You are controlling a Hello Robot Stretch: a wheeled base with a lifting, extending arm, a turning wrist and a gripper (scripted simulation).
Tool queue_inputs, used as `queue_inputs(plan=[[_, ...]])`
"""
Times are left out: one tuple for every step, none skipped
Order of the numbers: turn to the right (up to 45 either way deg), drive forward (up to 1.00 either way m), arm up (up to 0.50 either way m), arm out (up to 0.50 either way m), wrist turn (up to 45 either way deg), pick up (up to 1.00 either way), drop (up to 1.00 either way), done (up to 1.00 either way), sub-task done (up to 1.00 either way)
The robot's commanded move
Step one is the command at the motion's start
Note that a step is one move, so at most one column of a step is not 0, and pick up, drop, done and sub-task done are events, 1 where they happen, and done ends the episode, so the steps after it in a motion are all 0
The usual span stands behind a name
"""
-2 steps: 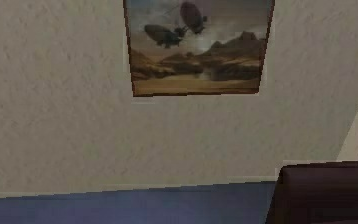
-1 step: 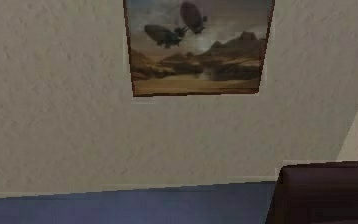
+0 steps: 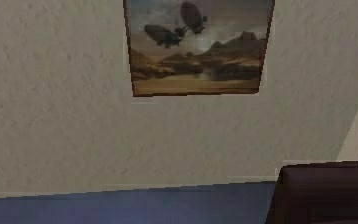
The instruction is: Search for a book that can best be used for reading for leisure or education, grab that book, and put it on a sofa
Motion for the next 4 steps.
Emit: queue_inputs(plan=[[0.0, 0.00, 0.00, 0.00, 0.0, 0.00, 1.00, 0.00, 0.00], [0.0, 0.00, 0.10, 0.00, 0.0, 0.00, 0.00, 0.00, 0.00], [0.0, 0.00, 0.00, -0.08, 0.0, 0.00, 0.00, 0.00, 0.00], [0.0, 0.00, 0.00, 0.00, 0.0, 0.00, 0.00, 1.00, 0.00]])
